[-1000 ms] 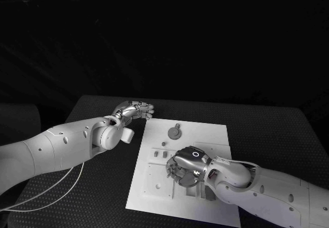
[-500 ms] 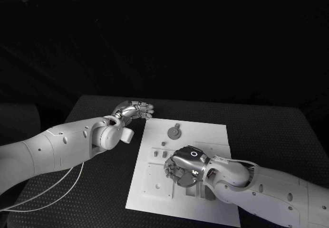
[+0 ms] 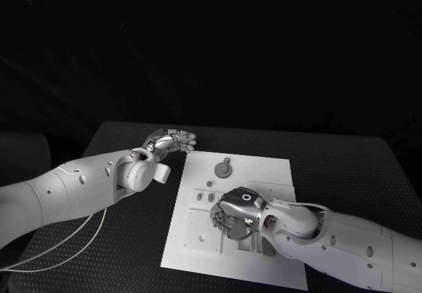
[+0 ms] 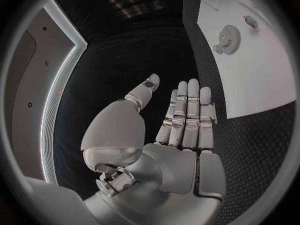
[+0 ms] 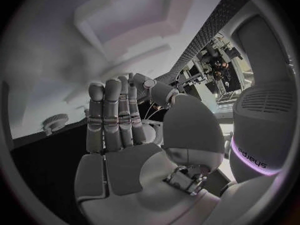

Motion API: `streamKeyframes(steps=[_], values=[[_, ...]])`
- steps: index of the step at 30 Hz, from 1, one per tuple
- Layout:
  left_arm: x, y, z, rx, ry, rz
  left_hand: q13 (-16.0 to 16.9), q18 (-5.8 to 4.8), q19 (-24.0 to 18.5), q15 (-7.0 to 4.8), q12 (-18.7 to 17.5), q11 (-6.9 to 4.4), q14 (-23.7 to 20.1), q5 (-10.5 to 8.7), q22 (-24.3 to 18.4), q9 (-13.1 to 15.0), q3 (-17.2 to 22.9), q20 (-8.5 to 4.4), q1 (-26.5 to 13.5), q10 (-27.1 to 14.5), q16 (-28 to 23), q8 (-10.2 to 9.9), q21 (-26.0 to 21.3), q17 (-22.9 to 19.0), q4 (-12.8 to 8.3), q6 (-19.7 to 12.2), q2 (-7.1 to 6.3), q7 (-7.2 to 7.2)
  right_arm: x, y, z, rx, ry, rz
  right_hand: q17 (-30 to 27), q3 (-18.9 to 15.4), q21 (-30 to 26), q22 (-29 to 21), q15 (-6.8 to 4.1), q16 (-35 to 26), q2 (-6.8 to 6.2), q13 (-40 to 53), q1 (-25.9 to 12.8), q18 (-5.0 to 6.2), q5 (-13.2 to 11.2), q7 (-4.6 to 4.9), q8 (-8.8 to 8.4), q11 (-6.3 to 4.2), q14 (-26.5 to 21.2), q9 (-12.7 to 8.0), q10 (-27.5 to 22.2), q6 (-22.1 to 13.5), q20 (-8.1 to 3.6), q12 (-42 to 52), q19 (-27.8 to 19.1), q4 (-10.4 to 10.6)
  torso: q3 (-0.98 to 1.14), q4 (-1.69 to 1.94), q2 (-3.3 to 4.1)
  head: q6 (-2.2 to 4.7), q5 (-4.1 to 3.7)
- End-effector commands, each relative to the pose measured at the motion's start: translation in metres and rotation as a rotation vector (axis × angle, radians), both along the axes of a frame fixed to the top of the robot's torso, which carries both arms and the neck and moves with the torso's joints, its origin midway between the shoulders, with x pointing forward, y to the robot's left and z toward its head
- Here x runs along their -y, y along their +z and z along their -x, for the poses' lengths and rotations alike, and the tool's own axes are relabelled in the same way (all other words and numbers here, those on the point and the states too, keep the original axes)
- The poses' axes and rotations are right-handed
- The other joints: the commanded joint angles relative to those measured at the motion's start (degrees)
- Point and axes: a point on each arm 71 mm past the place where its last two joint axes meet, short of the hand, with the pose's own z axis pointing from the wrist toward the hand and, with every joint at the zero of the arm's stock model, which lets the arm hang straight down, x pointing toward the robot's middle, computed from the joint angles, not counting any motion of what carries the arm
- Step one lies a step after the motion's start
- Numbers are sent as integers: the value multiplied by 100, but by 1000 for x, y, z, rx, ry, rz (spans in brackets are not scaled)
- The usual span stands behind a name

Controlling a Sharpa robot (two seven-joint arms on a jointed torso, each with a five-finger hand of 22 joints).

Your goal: Assemble the parts on the task board

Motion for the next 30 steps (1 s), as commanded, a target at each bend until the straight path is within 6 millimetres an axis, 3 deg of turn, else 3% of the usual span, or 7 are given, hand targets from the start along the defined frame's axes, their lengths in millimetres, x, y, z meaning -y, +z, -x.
streamKeyframes(steps=[1,21,30], values=[[1,2,0,7,-3,10,-9,98,-4,-10,-37,27,-48,11,5,-7,25,16,-47,8,-19,25,-33,8,3,0,-10,56,-1,-4,1,2,9,64,7,9,23,127,-26,21,17,-6,56,252,18,-10,17,-3,-1,-10,25,34,-18,-3,-6,25,3,-1,-2,-9,6],[1,1,0,5,-2,9,-13,97,-12,-5,-40,29,-59,10,7,-12,26,21,-54,6,-38,26,-46,22,8,-4,-17,58,-8,-1,2,28,5,88,10,26,45,123,-30,34,7,17,65,252,-22,-13,13,-7,2,4,33,41,-23,-8,-13,25,3,-2,-1,-12,-5],[1,1,0,4,-1,8,-15,97,-14,-3,-43,30,-63,9,9,-15,25,24,-57,3,-44,24,-51,27,9,-11,-21,60,-19,10,2,52,28,107,10,29,48,122,-30,36,8,20,64,252,-24,-13,11,-7,2,6,34,41,-23,-9,-13,27,-2,-2,-1,-16,-13]])
